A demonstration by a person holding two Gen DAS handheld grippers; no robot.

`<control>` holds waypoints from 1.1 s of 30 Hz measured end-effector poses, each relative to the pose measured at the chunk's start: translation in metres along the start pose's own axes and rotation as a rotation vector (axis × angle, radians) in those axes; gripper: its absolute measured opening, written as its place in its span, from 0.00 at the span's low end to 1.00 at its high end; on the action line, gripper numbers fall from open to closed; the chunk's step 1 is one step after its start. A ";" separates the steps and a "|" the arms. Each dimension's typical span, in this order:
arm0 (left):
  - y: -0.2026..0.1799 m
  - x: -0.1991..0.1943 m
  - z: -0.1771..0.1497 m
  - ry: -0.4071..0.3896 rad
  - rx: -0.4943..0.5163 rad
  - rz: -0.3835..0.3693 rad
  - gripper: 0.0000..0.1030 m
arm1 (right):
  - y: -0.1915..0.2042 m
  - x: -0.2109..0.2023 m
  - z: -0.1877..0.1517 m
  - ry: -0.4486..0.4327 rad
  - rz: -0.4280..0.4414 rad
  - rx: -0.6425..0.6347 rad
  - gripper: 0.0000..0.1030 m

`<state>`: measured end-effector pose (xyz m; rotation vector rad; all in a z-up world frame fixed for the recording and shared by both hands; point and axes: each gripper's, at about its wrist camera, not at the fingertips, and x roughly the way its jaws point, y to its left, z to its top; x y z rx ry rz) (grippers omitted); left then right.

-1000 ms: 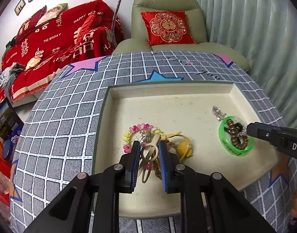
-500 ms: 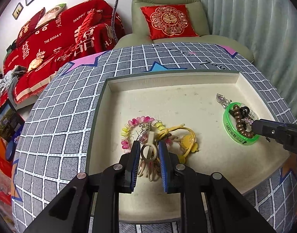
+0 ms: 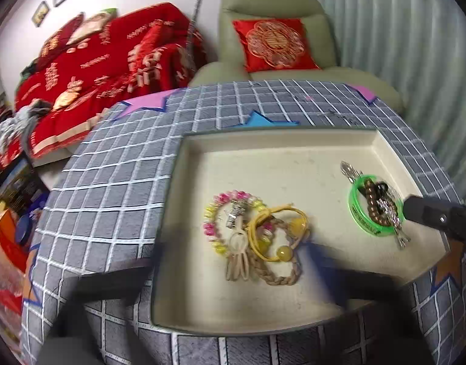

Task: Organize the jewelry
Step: 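Open both tools to release the tassel clip and star clip, then withdraw both tools from the tray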

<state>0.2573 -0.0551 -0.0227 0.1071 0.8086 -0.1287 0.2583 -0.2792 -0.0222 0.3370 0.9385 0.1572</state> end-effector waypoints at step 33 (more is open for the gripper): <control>0.000 -0.071 -0.049 -0.044 -0.039 0.042 1.00 | 0.019 -0.062 -0.068 -0.151 -0.203 -0.100 1.00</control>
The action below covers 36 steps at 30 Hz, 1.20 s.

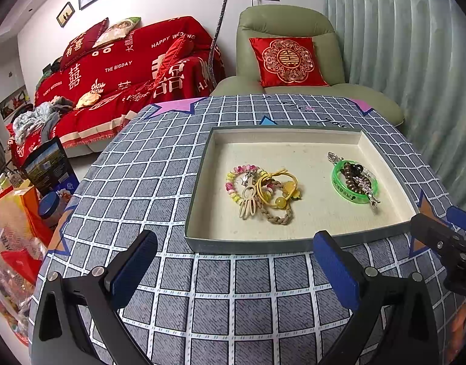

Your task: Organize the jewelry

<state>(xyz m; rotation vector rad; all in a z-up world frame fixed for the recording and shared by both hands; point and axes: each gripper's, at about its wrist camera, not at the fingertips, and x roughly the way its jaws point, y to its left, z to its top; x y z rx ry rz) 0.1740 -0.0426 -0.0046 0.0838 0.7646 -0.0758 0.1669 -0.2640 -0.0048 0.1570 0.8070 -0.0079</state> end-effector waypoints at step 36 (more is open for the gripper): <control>0.008 -0.006 -0.005 0.009 -0.019 0.009 1.00 | 0.003 -0.008 0.005 -0.008 -0.003 -0.012 1.00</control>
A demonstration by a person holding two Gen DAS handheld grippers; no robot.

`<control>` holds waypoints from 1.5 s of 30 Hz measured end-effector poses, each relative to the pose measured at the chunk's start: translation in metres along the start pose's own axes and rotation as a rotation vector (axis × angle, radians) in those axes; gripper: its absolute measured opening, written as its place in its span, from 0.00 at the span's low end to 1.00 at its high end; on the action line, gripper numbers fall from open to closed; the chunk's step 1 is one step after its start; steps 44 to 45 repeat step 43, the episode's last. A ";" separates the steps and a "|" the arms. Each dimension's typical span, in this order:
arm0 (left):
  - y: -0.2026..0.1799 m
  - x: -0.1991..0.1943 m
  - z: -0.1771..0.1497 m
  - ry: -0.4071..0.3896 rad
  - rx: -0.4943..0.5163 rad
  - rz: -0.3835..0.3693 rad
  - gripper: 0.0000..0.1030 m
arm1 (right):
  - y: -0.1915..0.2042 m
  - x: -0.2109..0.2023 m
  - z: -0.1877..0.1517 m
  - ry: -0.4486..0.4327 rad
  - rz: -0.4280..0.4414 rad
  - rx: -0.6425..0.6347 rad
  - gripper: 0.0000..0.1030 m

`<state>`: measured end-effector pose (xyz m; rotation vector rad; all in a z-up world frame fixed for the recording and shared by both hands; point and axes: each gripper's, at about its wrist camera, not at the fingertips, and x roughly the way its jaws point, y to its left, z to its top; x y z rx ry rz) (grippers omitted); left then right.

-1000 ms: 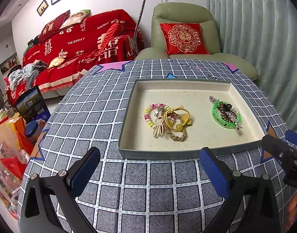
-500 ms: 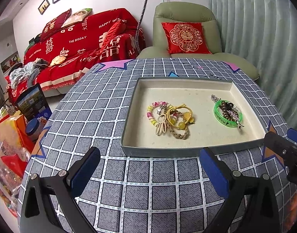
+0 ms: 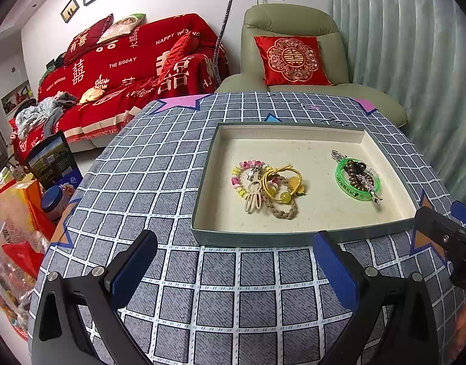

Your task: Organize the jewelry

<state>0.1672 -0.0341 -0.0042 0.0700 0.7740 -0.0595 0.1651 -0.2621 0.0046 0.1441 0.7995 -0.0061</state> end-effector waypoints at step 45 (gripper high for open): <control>0.001 -0.005 -0.001 -0.015 0.015 -0.004 1.00 | 0.003 -0.002 0.000 0.001 0.001 -0.003 1.00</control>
